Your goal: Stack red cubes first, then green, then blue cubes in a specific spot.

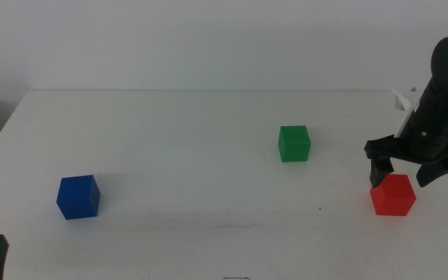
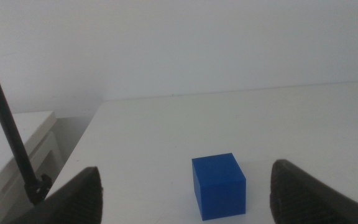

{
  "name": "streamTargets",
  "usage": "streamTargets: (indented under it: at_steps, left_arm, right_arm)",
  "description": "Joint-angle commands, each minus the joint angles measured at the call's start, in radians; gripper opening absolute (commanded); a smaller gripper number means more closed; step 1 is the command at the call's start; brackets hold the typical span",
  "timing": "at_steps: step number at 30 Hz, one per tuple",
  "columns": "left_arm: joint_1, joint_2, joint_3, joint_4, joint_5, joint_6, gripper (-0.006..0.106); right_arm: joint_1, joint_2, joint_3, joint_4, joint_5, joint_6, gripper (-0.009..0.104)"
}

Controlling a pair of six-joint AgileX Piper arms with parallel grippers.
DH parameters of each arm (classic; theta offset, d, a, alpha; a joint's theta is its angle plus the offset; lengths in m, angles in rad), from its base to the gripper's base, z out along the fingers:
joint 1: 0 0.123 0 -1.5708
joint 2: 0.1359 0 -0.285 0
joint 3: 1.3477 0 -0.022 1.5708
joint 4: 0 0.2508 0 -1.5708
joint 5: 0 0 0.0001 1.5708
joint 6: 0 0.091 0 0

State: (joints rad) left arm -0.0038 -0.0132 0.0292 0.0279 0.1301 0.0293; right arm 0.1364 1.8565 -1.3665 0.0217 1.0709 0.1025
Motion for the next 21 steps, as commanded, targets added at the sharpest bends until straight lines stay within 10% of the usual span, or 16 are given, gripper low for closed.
streamTargets:
  at_steps: [1, 14, 21]
  left_arm:
    - [-0.005, -0.02, -0.003, -0.008, -0.086, -0.001, 0.091]
    - [-0.005, -0.02, -0.003, -0.008, -0.086, -0.001, 0.091]
    - [-0.005, -0.02, -0.003, -0.008, -0.086, -0.001, 0.091]
  right_arm:
    - [0.001, -0.028, -0.03, -0.016, -0.018, 0.011, 0.082]
    - [0.001, 0.048, -0.029, -0.055, -0.068, 0.076, 0.079]
    - [0.001, 0.048, -0.029, -0.062, -0.065, 0.09, 0.046]
